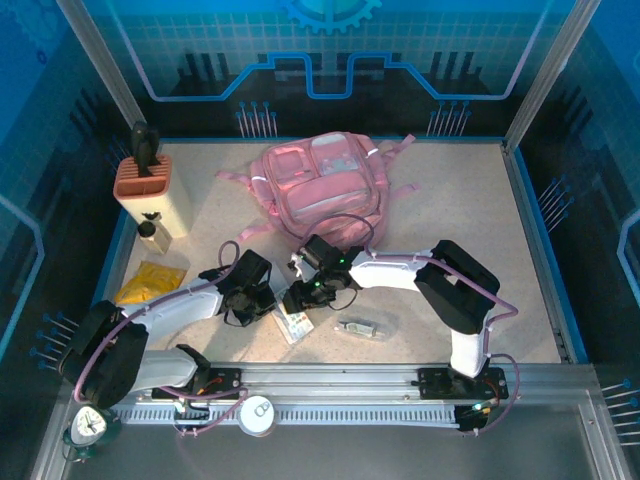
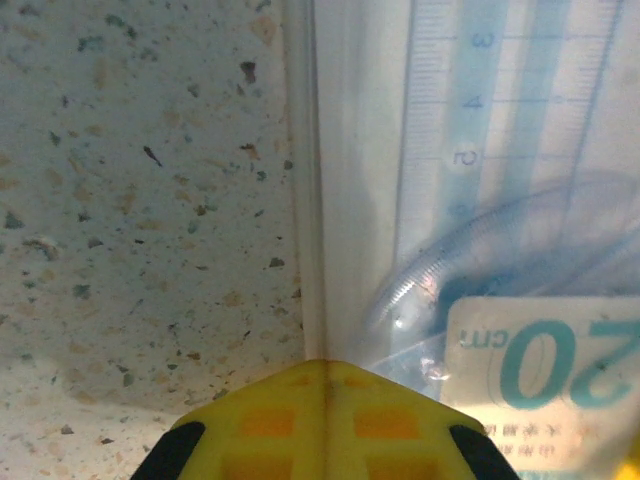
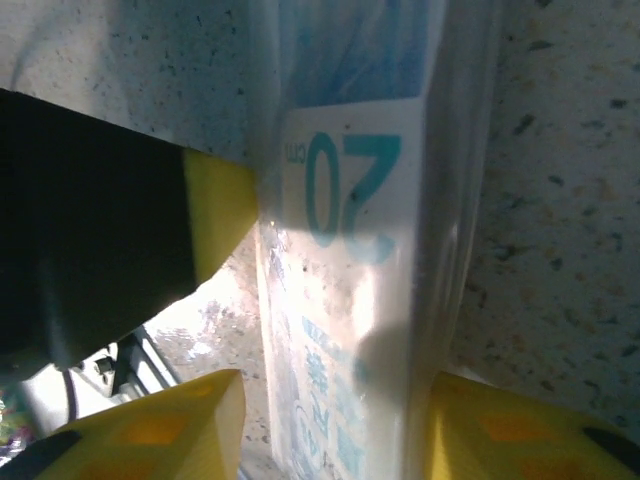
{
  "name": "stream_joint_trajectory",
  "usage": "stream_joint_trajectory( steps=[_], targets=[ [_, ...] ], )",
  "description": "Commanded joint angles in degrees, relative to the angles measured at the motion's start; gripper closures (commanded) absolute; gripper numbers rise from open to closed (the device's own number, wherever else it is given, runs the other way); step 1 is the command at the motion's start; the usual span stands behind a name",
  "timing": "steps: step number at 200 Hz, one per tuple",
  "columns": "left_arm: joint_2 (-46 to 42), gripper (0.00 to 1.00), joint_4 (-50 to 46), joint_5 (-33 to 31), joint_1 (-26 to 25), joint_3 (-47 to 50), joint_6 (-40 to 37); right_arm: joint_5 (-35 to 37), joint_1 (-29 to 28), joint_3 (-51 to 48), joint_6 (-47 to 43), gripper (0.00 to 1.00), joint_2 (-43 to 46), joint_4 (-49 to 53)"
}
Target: Pack the student bag
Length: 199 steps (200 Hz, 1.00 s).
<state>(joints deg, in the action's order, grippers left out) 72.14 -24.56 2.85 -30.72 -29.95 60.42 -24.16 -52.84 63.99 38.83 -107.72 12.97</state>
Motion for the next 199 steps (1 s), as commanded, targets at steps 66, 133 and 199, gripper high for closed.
stream_joint_trajectory(
  steps=[66,133,199],
  targets=[
    [-6.9,0.81,-11.0,-4.3,0.1,-4.9,-5.3,-2.3,2.3,0.9,1.1,0.97,7.7,1.1],
    [-4.7,0.56,-12.4,-13.4,0.8,-27.4,-36.6,-4.0,18.0,0.3,-2.5,0.98,25.1,14.4],
    [18.7,0.41,-2.1,-8.9,-0.8,-46.3,-65.8,-5.1,42.7,-0.1,-8.8,0.97,33.8,25.2]
  ],
)
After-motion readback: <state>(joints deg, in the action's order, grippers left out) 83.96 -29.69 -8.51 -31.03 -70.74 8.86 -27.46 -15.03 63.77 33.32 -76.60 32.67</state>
